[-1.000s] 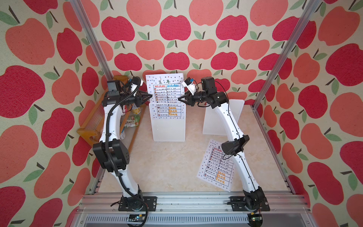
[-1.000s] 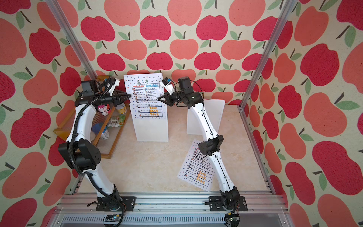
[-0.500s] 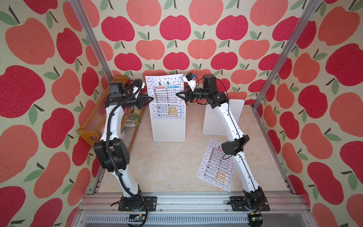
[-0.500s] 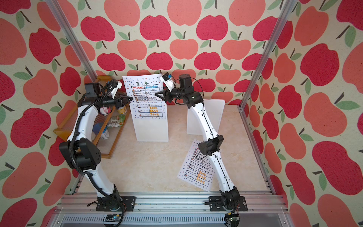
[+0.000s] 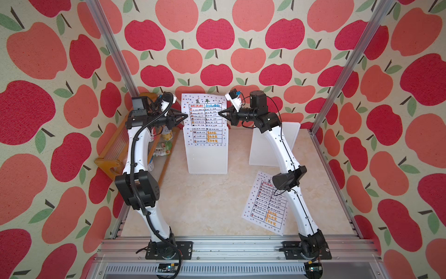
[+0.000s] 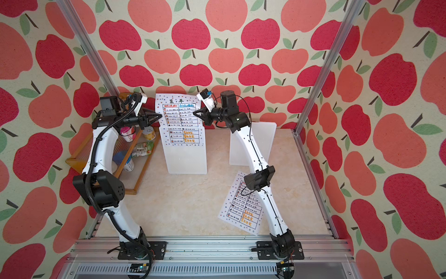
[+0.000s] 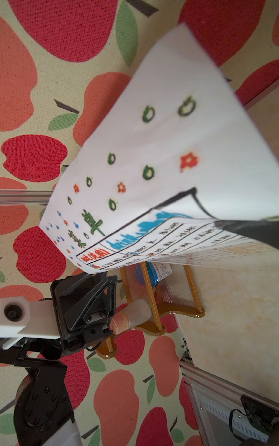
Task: Insert the menus into the narrow rack
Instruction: Insert the menu into the narrow rack.
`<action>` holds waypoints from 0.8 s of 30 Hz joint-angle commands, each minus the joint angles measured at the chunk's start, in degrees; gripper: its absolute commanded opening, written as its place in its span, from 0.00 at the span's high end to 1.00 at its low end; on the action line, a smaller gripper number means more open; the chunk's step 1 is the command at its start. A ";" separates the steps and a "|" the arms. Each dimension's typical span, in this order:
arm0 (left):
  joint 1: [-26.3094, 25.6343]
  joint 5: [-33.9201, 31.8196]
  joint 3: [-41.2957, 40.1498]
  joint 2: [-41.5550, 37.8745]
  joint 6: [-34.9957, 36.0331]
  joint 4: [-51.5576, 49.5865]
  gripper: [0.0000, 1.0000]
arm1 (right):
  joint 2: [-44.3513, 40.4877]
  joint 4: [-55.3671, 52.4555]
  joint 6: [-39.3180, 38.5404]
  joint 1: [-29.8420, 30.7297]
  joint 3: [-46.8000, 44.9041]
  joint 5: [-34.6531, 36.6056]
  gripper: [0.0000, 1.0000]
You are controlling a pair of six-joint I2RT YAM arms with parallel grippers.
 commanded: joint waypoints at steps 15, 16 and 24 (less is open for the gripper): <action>0.64 1.26 -3.91 0.35 2.61 -1.69 0.79 | 1.78 -8.68 -3.70 0.41 2.98 -0.18 1.00; 0.72 1.21 -4.40 0.13 2.67 -1.65 0.79 | 1.93 -8.90 -3.81 0.51 2.93 -0.18 1.00; 0.86 0.95 -8.41 -1.98 2.72 -0.14 0.80 | 2.19 -11.90 -5.09 0.90 2.95 0.39 1.00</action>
